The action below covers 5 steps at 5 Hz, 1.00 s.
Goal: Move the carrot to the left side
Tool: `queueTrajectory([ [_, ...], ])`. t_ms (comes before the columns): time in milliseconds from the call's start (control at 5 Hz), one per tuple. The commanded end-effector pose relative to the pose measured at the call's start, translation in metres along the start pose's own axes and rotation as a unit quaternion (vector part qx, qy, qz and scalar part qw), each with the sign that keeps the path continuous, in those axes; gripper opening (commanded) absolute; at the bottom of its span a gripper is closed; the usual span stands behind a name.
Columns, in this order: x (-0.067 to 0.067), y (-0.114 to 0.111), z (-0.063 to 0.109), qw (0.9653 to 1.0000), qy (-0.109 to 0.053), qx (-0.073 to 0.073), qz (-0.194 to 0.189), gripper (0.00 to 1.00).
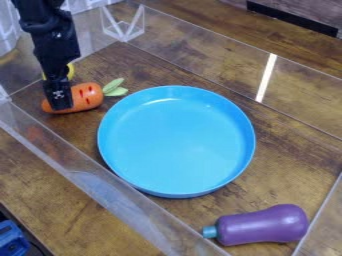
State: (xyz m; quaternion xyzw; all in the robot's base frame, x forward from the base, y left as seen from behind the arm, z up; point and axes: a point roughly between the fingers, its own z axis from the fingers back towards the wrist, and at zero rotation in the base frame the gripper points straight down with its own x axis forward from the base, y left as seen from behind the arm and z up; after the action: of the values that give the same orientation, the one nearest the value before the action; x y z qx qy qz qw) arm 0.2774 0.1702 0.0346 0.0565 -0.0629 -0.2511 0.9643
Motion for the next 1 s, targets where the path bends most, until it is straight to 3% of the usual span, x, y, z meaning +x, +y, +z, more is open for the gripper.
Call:
queueTrajectory([
  [0,0.004,0.013,0.006,0.9996,-0.012,0.024,0.006,1.0],
  [200,0.005,0.015,0.001,0.9996,-0.014,0.024,0.009,1.0],
  [400,0.007,0.016,-0.003,0.9995,-0.017,0.024,0.008,0.0],
  [800,0.005,0.025,0.004,0.9987,-0.025,0.031,0.032,0.0],
])
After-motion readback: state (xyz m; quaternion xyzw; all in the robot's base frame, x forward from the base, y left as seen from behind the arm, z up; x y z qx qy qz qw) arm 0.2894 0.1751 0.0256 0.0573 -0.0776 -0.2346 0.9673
